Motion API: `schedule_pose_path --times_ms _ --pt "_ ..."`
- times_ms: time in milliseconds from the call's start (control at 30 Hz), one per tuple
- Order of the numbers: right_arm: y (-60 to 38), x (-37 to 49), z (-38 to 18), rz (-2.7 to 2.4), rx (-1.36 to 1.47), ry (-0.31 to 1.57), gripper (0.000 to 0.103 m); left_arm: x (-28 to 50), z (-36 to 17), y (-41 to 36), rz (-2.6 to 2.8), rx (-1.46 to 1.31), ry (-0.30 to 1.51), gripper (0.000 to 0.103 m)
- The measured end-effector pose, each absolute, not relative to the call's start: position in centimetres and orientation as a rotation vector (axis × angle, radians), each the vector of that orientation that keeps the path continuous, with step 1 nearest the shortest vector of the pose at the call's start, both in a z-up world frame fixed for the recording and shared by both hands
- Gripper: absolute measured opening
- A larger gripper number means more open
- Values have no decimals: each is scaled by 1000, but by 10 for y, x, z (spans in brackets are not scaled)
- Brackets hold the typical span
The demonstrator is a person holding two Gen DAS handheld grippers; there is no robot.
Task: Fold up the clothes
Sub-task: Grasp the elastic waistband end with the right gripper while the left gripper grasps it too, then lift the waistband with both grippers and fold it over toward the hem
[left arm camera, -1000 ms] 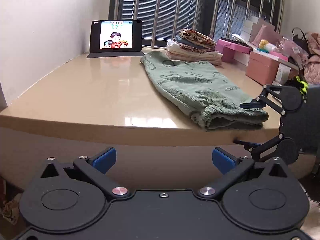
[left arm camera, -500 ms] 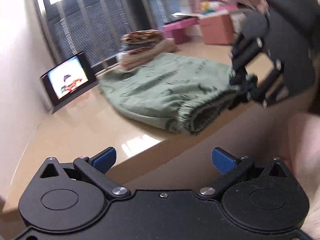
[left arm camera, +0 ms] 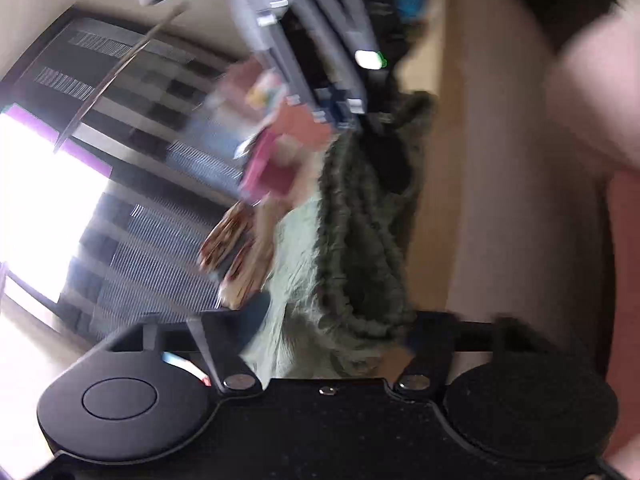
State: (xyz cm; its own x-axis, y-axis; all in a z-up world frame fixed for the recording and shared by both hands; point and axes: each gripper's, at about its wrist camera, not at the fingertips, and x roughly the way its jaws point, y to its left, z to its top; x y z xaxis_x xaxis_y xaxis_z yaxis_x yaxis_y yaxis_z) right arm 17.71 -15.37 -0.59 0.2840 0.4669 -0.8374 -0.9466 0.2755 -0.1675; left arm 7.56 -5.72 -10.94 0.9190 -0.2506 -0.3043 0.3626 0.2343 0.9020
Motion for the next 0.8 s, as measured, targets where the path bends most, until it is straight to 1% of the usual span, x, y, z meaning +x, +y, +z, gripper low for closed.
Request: schedule_pose_path --times_ms 33,67,133,200,233,267,300,367,433,567,733,767,800 --pt "-154 183 -5 1086 -768 761 15 76 -107 -57 -450 1283 109 27" --pt "-155 184 -6 1085 -760 764 15 76 -105 -56 -479 1292 117 23" --pt "-157 184 -7 1076 -742 761 15 82 -95 -55 -514 1257 172 21" --pt "-160 182 -10 1046 -715 723 24 88 -85 -55 -546 1215 230 21" --pt "-163 176 -11 1019 -708 683 30 92 -79 -54 -561 1194 260 21" --pt "-166 169 -14 991 -702 635 52 96 -74 -54 -566 1162 285 21" --pt "-169 161 -17 962 -697 585 71 101 -69 -54 -569 1128 309 21" --pt "-175 138 -28 913 -710 466 78 110 -57 -53 -573 1059 358 21" --pt "-176 121 -45 840 -744 377 78 120 -46 -53 -577 990 405 21" --pt "-175 104 -77 725 -773 274 79 133 -31 -54 -568 887 476 21" --pt "-164 113 -100 602 -768 184 78 144 -17 -47 -572 704 559 21" --pt "-163 118 -101 600 -743 177 77 142 -17 -45 -568 691 565 21" --pt "-162 122 -101 600 -726 176 74 139 -17 -42 -563 684 570 21"
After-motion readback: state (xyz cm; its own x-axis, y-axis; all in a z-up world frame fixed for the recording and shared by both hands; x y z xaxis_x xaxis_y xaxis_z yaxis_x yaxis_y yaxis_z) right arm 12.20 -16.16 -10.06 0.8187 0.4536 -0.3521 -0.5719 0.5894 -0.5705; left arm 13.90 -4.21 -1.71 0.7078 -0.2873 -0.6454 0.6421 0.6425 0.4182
